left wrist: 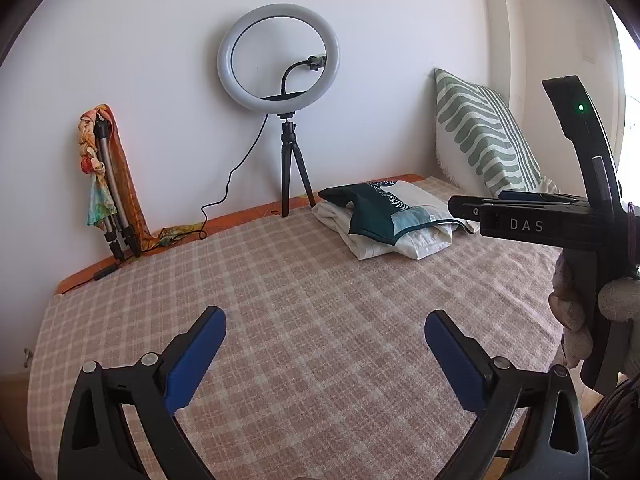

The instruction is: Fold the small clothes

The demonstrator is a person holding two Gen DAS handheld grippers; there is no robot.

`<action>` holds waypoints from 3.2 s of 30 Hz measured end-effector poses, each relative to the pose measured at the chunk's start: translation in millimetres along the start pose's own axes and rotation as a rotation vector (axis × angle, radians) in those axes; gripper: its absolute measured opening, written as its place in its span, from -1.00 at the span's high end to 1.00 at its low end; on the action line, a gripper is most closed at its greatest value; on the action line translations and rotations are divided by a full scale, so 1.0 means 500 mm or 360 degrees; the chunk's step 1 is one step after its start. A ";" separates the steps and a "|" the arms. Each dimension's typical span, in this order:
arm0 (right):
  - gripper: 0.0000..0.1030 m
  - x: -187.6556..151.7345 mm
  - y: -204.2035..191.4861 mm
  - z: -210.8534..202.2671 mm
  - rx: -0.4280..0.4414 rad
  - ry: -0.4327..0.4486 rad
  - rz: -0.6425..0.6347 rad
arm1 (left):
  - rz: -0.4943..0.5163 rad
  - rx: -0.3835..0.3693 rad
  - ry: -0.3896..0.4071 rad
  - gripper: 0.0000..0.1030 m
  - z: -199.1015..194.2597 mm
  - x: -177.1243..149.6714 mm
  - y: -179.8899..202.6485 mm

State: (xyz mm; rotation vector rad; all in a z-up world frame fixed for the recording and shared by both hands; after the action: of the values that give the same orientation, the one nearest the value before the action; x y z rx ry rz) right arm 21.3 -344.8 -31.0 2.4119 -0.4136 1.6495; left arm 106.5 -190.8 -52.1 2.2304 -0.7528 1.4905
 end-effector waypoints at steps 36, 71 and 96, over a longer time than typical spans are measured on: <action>-0.57 -0.033 0.008 0.014 -0.0060 -0.0008 0.0022 | 0.0041 0.0107 -0.0137 -0.99 0.012 -0.049 -0.018; -0.58 -0.036 -0.003 0.019 -0.0016 -0.0026 0.0012 | 0.0065 0.0084 -0.0130 -0.99 0.008 -0.046 -0.008; -0.58 -0.037 -0.006 0.032 0.0013 -0.0044 0.0004 | 0.0071 0.0075 -0.0129 -0.99 0.004 -0.042 -0.006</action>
State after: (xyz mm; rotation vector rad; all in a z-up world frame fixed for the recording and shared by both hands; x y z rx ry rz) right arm 29.9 -344.8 -53.8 2.4433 -0.4150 1.6237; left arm 103.6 -184.6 -72.1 2.3360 -0.8051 1.4597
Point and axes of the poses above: each gripper's, at about its wrist camera, not at the fingertips, and z roughly the way its jaws point, y to its right, x to its top, the point moved 5 cm from there along z, roughly the way its jaws point, and after that the axes turned 11 degrees about y, right-handed, at the moved point
